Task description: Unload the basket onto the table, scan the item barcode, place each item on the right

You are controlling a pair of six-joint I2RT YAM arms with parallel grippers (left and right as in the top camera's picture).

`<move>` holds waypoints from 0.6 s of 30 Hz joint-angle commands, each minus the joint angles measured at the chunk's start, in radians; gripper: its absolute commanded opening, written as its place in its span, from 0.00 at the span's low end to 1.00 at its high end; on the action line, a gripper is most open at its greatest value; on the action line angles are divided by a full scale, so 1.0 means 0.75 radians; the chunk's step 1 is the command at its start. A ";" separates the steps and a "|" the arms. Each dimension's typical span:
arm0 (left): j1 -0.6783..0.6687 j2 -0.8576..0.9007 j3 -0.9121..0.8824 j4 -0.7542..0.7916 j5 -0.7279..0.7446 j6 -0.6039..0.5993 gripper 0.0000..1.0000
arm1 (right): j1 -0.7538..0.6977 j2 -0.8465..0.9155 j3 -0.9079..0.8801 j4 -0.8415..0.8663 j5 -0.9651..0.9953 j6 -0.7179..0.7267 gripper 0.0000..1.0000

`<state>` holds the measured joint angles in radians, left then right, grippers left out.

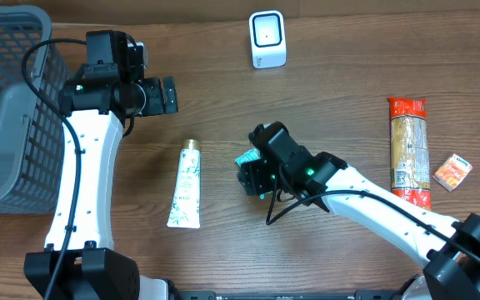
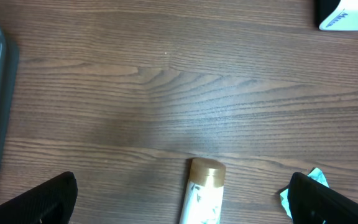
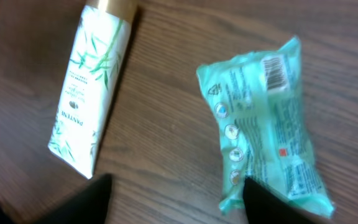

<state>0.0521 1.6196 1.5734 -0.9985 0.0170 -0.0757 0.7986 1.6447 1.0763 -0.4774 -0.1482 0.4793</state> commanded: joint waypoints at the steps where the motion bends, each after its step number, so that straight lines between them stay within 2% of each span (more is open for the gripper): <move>1: -0.018 -0.006 0.015 0.006 -0.008 -0.018 1.00 | 0.017 0.002 -0.067 0.050 -0.044 0.113 0.25; 2: -0.018 -0.006 0.015 0.006 -0.007 -0.018 1.00 | 0.017 0.002 -0.081 0.070 -0.043 0.133 0.07; 3: -0.018 -0.006 0.015 0.006 -0.008 -0.018 1.00 | 0.017 0.002 -0.095 0.096 -0.044 0.141 0.04; 10: -0.018 -0.006 0.015 0.006 -0.008 -0.018 1.00 | 0.019 0.021 -0.170 0.278 -0.043 0.250 0.04; 18: -0.018 -0.006 0.015 0.006 -0.008 -0.018 1.00 | 0.018 0.155 -0.170 0.300 -0.057 0.316 0.04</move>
<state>0.0521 1.6196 1.5734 -0.9989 0.0170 -0.0757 0.8070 1.7184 0.9588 -0.2577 -0.1802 0.6781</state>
